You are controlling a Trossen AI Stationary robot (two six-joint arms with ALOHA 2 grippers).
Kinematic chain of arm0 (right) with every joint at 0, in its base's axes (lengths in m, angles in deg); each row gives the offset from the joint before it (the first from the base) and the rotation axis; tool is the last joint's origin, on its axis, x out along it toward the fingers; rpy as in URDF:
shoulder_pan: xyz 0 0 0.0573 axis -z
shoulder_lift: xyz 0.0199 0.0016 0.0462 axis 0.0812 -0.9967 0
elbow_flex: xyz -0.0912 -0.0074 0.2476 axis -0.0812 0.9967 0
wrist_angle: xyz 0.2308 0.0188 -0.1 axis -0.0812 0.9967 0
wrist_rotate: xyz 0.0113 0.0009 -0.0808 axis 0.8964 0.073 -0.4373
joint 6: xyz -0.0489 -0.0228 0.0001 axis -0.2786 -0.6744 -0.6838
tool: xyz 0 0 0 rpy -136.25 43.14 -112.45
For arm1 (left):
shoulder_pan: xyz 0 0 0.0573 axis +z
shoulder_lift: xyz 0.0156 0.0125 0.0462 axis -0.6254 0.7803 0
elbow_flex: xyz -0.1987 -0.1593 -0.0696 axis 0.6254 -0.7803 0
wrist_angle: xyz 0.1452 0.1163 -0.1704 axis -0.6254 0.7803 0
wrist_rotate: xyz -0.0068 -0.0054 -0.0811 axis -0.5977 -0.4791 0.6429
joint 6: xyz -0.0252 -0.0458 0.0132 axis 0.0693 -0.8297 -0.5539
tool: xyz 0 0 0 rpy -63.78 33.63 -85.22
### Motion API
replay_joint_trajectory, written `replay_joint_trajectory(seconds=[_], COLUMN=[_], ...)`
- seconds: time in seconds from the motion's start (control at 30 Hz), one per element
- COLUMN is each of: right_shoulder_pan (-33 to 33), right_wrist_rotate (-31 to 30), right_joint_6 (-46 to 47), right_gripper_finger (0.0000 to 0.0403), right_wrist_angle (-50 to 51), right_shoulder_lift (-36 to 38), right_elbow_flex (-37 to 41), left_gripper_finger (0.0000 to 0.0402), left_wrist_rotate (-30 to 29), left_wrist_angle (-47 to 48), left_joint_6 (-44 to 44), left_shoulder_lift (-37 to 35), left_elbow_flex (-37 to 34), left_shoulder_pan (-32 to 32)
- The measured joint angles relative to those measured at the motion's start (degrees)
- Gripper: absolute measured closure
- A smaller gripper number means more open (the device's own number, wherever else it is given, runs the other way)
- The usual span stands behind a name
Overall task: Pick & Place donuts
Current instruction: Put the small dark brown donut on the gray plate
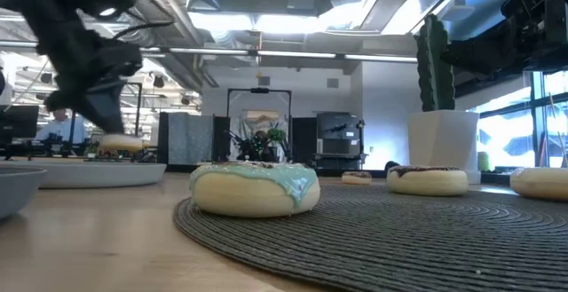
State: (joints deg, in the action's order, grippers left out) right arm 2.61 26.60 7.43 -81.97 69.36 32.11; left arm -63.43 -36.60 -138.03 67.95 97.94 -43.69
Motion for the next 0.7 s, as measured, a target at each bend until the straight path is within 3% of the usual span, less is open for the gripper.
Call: replay_joint_trajectory(seconds=[0.5, 0.7], right_shoulder_pan=[0.0, 0.0], right_wrist_rotate=[0.0, 0.0], right_joint_6=[0.0, 0.0], right_gripper_finger=[0.0272, 0.0272], right_wrist_angle=[0.0, 0.0], right_shoulder_lift=[0.0, 0.0], right_elbow_flex=[0.0, 0.0], left_gripper_finger=[0.0387, 0.037], left_wrist_rotate=[-4.1, -4.6], left_wrist_angle=[4.3, 4.2], left_joint_6=[-14.3, -14.6], left_shoulder_lift=[-0.5, -0.5], left_elbow_flex=[-5.7, -6.1], left_shoulder_pan=[-3.7, -3.7])
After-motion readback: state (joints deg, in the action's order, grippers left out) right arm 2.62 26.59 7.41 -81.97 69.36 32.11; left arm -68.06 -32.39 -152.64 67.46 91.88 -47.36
